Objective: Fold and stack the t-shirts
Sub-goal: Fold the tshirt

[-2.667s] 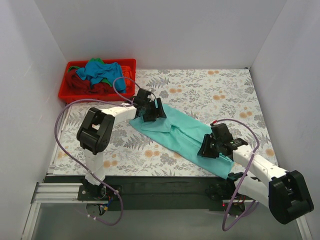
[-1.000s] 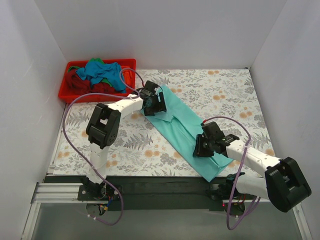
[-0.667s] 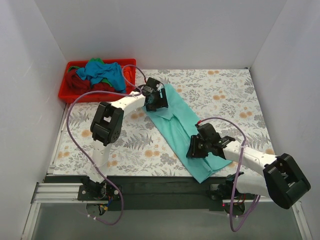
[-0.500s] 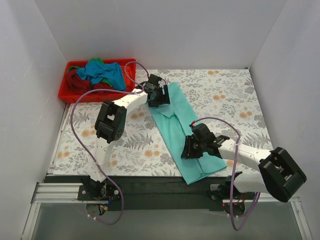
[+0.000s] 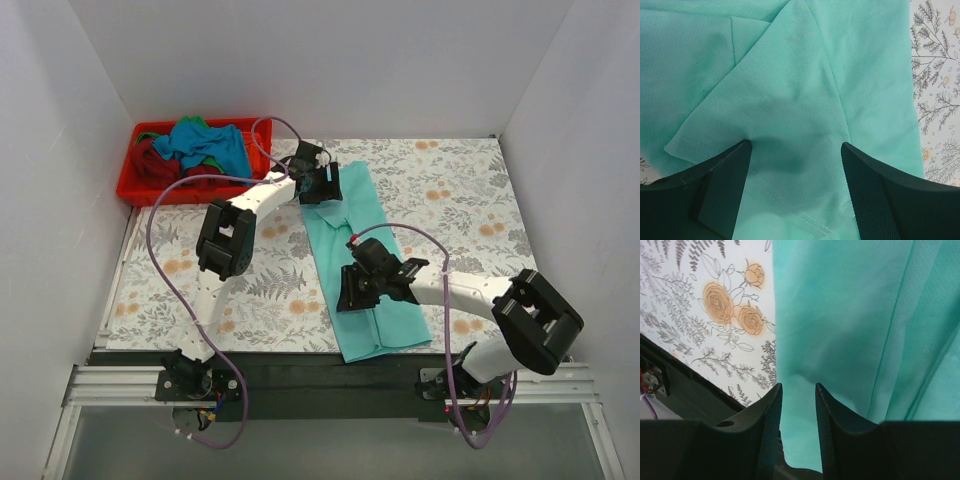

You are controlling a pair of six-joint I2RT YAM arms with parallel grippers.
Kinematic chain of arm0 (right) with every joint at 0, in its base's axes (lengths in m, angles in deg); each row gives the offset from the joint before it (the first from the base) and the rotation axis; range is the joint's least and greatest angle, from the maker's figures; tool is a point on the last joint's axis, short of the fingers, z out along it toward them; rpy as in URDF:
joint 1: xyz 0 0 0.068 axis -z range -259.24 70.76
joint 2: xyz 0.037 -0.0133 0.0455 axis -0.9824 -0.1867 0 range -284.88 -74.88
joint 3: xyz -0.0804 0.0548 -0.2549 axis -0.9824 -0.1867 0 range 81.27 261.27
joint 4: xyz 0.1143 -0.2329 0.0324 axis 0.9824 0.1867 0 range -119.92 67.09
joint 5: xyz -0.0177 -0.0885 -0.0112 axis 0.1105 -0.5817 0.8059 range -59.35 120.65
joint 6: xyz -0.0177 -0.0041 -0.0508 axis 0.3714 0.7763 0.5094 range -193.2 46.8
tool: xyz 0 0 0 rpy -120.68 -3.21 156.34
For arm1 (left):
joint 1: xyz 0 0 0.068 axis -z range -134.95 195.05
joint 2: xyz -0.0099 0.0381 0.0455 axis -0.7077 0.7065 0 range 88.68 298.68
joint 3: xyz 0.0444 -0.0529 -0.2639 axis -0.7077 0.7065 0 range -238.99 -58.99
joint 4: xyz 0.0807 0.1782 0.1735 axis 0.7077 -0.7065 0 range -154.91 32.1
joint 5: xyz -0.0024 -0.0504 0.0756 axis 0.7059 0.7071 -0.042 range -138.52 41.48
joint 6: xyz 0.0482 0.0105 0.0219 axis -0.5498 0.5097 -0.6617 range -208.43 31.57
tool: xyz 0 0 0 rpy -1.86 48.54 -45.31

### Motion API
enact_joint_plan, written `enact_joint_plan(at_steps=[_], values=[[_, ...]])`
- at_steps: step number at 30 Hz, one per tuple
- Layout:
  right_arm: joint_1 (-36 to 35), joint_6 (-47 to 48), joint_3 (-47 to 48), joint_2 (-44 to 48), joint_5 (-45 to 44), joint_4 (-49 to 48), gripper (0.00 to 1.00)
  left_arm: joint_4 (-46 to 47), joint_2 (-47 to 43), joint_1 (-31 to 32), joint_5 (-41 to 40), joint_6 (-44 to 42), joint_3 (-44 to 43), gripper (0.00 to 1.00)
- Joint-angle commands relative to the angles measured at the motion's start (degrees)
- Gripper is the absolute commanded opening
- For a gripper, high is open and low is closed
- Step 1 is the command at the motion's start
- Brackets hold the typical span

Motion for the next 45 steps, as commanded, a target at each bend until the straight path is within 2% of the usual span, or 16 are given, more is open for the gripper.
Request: enact_joint_plan(at_steps=[1,8,12,16,24,36,45], values=[[-0.4,1.8,2.4,4.1,-0.9,1.7,0.4,-2.5,-2.7,-0.5,0.0,-0.7,-0.3,0.72],[-0.5,3.8,0.8,15.7,-7.4,9.8,0.41,-2.7,-15.4,0.1,-1.5,2.1,5.4,0.72],[-0.5,4.9,-2.9,19.4,-9.9,11.8,0.41,-1.3,-21.2,1.5,-2.6,4.8,16.1,0.72],[-0.6,6.1,-6.5,21.3,-11.0,13.3,0.41,1.3,-24.7,3.5,-2.2,7.0,22.9,0.72],[-0.9,5.5,-11.2,24.4,-11.6,13.7,0.42,3.2,-21.5,5.3,-1.5,9.4,23.9,0.72],[-3.0,3.9,-12.5,26.1,-12.1,14.7,0.42,1.9,-17.1,5.3,-5.8,8.5,23.0,0.72],[-3.9,3.5,-11.5,26.5,-12.0,14.7,0.42,0.6,-14.3,5.3,-5.8,8.2,21.2,0.72]])
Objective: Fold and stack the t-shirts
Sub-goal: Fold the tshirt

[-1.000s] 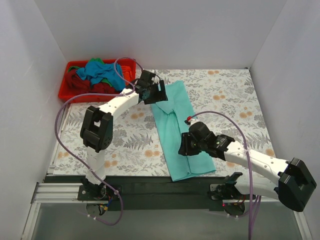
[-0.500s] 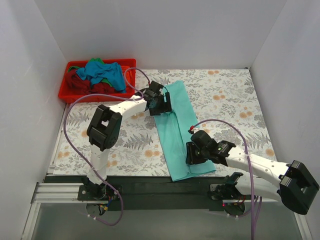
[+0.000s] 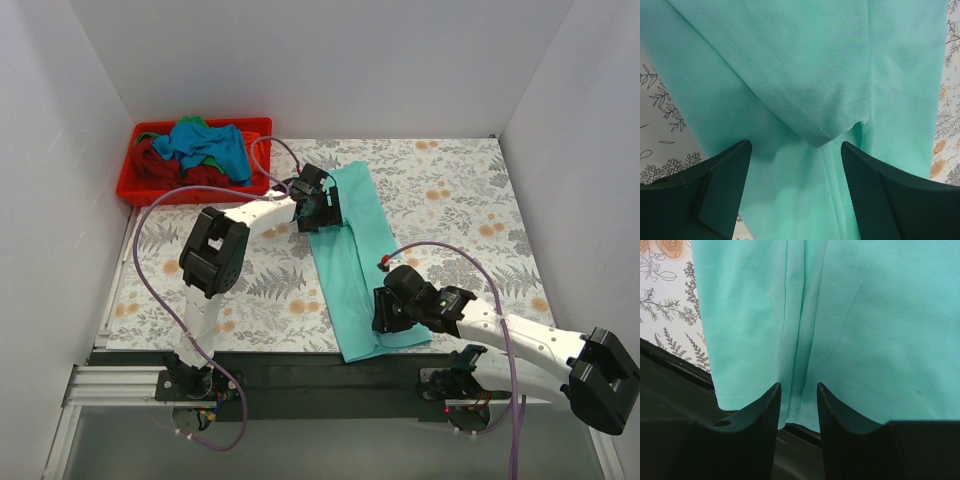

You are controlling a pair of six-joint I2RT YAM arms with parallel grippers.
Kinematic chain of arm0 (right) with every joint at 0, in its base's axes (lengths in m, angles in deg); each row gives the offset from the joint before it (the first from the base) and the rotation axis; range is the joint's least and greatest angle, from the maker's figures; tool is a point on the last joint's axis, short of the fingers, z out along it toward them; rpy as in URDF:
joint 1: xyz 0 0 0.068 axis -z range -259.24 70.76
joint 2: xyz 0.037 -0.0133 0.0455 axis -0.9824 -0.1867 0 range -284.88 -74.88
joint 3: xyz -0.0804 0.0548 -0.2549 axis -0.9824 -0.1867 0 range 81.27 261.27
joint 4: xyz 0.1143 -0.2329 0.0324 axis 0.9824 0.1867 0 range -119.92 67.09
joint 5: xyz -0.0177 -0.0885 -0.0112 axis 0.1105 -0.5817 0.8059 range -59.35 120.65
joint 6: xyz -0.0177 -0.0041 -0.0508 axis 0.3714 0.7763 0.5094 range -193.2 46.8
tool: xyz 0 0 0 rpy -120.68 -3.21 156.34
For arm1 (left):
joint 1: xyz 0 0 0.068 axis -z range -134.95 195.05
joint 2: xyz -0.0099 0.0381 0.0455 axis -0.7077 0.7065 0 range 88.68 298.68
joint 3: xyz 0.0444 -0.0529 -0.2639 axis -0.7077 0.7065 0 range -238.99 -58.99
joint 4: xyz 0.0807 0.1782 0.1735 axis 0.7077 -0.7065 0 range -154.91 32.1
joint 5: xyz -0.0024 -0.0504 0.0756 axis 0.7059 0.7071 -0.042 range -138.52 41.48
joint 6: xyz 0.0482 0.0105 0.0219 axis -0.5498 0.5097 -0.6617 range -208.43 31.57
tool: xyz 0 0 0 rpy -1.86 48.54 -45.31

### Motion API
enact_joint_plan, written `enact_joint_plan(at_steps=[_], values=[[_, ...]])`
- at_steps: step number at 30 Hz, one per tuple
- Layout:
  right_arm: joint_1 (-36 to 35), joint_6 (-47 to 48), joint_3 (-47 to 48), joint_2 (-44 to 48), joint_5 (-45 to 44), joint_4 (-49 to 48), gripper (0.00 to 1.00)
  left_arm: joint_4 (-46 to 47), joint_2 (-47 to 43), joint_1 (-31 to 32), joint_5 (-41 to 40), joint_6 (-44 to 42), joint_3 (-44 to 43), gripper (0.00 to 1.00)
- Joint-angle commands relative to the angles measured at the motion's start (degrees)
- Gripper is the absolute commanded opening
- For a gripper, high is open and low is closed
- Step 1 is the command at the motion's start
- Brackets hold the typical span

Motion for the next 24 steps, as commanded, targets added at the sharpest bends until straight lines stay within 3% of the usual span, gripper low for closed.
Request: enact_joint_plan(at_steps=[1,14,24], values=[[-1.0,-0.5,1.6,-0.6,-0.9,0.2,0.42,-0.8,0.1,-0.2,-1.3,-0.4,-1.0,0.72],[-4.6,-2.2,0.8,-4.9,-4.4,1.5,0.41,-0.8,2.6,-0.6,-1.3,-1.2,-2.1,0.72],[-6.0,-5.8,1.0,-10.7,-4.4,-1.6,0.37,-1.6,8.1,-2.6,-1.3,-4.2,-8.3,0.72]])
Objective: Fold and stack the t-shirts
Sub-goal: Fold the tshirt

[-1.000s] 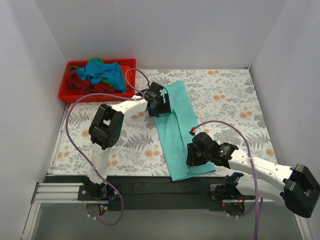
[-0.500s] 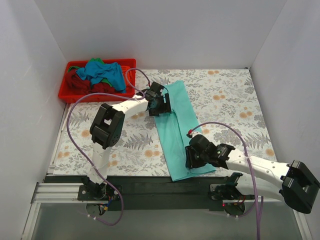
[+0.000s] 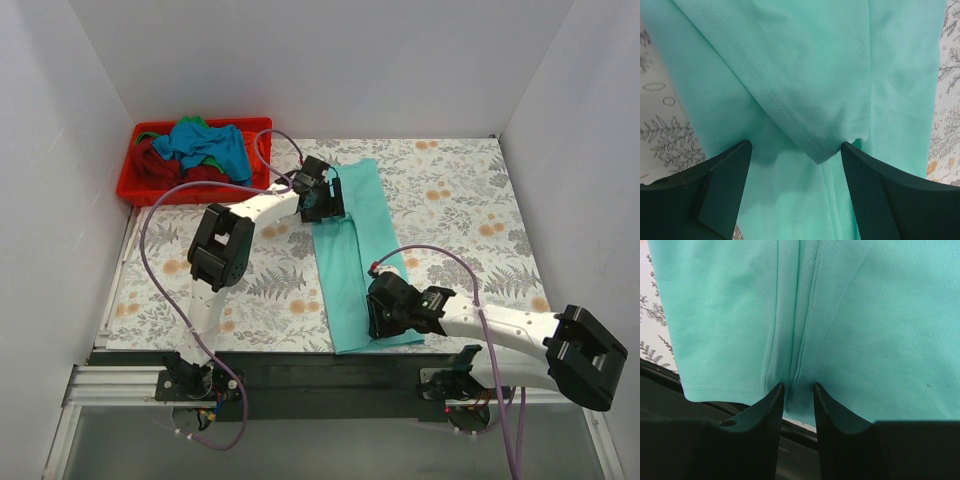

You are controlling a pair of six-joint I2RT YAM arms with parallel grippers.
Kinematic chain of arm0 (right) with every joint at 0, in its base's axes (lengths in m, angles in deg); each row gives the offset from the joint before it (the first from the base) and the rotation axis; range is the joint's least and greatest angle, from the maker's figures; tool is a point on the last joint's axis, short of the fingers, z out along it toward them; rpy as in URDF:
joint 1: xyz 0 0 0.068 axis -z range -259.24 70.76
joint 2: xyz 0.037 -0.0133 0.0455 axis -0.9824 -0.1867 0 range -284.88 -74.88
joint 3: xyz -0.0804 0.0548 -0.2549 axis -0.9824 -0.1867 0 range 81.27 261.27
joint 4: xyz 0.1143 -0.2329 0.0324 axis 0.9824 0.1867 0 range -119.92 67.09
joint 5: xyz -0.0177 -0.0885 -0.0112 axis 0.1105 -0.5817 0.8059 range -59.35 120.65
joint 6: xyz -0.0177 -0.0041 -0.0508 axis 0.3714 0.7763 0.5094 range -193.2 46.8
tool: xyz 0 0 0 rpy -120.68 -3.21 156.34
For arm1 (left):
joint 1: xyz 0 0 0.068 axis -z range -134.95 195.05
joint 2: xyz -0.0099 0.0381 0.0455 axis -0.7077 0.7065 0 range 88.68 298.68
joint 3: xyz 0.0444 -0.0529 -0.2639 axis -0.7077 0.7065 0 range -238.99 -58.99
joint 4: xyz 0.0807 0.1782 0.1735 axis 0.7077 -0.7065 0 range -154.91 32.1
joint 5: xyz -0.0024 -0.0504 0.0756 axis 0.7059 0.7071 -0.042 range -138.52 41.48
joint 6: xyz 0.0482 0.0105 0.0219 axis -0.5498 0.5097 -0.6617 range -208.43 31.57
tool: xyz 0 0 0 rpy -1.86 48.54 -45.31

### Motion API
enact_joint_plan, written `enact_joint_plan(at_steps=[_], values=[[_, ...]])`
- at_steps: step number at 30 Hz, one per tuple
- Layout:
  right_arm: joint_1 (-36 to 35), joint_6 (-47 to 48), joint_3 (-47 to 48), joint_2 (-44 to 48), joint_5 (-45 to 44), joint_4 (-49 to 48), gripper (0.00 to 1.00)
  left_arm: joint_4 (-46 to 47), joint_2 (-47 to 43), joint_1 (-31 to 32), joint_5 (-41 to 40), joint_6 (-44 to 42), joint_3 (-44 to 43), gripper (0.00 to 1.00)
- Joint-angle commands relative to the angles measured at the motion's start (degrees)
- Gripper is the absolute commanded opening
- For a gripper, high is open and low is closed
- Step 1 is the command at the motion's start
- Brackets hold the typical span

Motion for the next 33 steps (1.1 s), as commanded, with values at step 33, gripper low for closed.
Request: enact_joint_plan(at_steps=[33], values=[[-0.6,1.3,16.6,-7.5,-3.5,2.9,0.41,-10.0,1.8,-4.5,2.3,-8.9,-28.3,0.72]])
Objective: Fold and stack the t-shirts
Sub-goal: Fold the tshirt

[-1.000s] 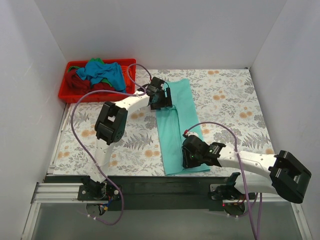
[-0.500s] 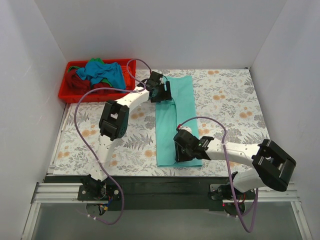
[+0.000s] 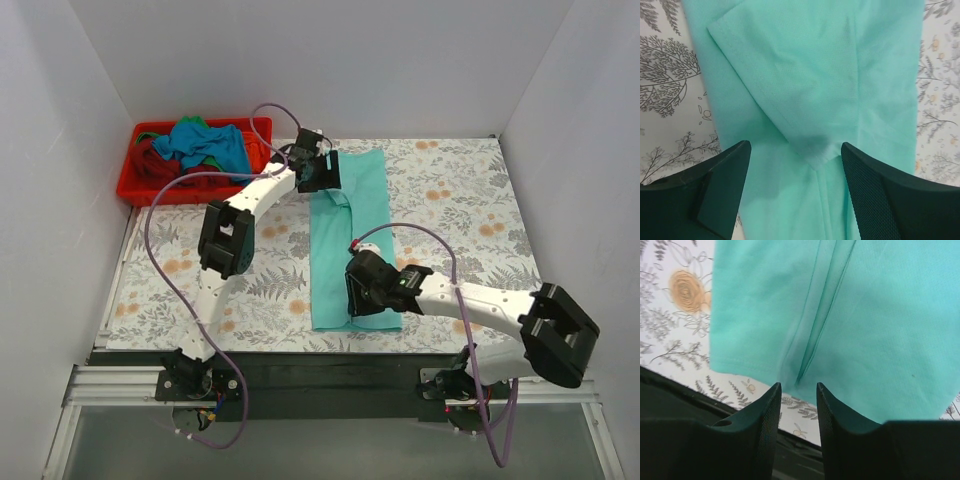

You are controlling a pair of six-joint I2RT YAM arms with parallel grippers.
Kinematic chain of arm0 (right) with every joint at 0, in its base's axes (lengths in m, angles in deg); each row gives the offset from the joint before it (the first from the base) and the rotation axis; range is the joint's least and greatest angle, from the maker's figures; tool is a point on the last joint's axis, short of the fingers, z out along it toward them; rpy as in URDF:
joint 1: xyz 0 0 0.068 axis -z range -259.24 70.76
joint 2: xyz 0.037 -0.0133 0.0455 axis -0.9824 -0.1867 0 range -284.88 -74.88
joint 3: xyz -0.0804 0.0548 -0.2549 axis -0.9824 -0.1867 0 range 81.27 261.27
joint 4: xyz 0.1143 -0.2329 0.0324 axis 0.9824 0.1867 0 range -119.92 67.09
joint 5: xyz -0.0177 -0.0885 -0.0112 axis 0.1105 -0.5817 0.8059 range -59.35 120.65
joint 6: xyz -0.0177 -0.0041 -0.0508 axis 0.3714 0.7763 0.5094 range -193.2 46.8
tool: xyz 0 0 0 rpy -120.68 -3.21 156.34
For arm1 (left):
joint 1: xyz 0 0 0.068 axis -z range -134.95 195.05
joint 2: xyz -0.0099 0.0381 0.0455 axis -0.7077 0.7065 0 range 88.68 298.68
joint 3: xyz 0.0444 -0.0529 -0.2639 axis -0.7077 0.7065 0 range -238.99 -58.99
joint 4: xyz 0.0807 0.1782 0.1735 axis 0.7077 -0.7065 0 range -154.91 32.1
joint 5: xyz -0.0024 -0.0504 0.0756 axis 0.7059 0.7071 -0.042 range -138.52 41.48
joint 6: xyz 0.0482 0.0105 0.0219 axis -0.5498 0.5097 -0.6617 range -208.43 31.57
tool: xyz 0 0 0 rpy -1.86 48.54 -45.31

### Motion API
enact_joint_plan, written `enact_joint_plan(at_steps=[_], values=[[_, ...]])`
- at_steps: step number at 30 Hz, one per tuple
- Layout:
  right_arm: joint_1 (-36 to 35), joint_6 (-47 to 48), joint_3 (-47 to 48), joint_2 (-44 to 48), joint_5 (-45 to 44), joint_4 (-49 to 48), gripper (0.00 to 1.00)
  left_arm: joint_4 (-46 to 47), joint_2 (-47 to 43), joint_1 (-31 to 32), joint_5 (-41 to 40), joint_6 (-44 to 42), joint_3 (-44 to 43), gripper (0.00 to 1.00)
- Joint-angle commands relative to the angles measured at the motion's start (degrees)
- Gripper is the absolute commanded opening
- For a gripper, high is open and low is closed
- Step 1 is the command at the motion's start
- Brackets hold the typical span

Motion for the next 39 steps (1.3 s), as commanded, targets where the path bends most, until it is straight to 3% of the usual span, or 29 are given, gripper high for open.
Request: enact_joint_plan(at_steps=[1,5,9,16,25,39], values=[[-0.3,1.2,1.9,6.3,-0.6,5.7,0.41,-2.9,-11.4,-0.2,0.6,-1.1,-3.0,0.72],[-0.3,-0.6,-1.5,13.8,-4.5,10.5,0.43,-2.9,-23.0,1.0,-1.9,-1.4,5.8,0.72],[1.1,-2.5,-5.8,19.5,-6.1,14.1,0.44,-0.4,-35.1,4.9,-5.6,0.8,27.3,0.72],[3.0,-3.9,-9.6,19.6,-8.5,15.6,0.44,5.1,-54.1,14.6,-9.3,11.8,58.8,0.71],[5.0,-4.3,-13.2,22.4,-10.4,16.6,0.44,3.3,-65.1,23.5,-12.8,23.7,71.3,0.71],[7.5,-3.4,-15.7,22.1,-7.4,10.1,0.41,2.5,-65.8,29.4,-14.6,30.5,76.1,0.7]])
